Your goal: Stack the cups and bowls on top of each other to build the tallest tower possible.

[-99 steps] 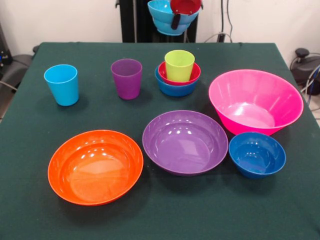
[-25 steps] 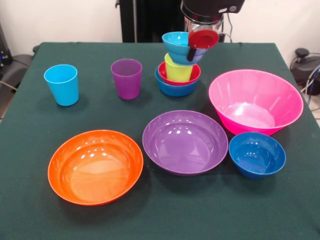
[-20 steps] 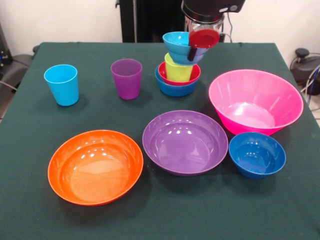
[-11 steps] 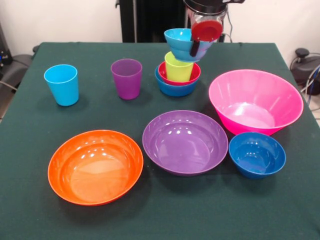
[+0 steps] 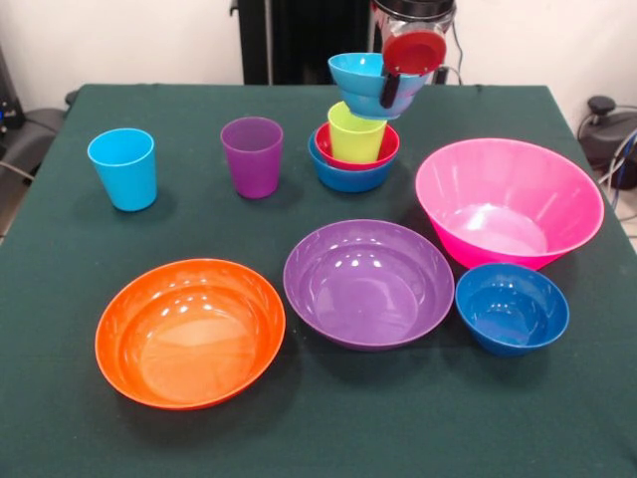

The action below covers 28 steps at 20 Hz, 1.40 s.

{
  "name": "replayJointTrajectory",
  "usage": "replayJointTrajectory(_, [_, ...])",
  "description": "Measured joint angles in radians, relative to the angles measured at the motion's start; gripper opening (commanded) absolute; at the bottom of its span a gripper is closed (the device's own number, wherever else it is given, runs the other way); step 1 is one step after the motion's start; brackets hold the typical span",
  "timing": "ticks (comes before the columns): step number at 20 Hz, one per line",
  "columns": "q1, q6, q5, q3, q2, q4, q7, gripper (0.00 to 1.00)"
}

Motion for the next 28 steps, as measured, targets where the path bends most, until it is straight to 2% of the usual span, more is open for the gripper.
replayJointTrajectory(15, [-0.014,-0.004,-0.001,0.007,0.0,0.005,0.0,0.0])
replayJointTrajectory(28, [-0.038,-0.082,-0.002,0.017,0.0,0.009,0.0,0.0])
